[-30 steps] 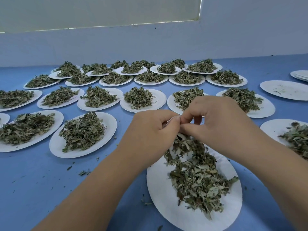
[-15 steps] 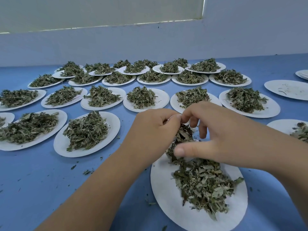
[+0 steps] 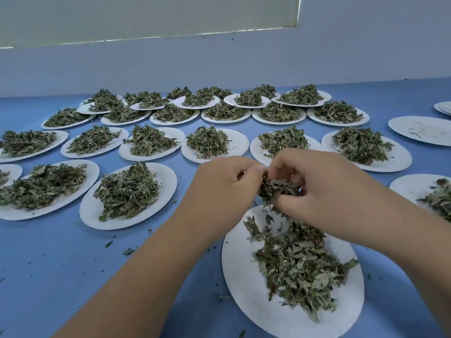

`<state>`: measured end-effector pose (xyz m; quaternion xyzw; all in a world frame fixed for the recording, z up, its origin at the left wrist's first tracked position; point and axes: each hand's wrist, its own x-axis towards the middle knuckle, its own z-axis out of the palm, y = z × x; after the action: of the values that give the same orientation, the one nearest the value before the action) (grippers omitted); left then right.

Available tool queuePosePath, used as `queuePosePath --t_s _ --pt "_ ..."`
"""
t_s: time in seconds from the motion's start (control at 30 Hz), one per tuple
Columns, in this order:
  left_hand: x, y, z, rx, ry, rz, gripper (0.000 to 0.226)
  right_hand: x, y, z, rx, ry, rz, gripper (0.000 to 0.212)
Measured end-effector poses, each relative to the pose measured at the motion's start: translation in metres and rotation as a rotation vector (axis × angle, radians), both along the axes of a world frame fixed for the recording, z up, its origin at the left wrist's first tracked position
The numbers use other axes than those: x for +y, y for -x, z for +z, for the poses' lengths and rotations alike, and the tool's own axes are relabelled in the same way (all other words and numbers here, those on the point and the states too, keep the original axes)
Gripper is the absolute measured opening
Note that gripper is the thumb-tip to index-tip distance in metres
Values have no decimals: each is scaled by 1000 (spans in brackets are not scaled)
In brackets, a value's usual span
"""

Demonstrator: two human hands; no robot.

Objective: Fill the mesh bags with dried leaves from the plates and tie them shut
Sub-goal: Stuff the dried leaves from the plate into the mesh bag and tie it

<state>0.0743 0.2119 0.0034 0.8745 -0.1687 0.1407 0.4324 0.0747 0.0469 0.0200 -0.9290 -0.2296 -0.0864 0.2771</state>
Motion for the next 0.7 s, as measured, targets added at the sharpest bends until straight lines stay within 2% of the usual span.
queuePosePath --t_s 0.27,0.5,0.63,0.7 --pt "0 -1 -3 4 -23 6 37 -3 -3 3 29 -105 -15 19" --pt "-1 1 -2 -11 -18 -18 37 3 -3 -1 -78 -89 -54 19" --pt "-1 1 -1 -7 3 -38 36 6 -3 -1 -139 -55 -80 8" --pt "-1 1 -1 -3 18 -40 37 8 -3 -1 -149 -74 -99 10"
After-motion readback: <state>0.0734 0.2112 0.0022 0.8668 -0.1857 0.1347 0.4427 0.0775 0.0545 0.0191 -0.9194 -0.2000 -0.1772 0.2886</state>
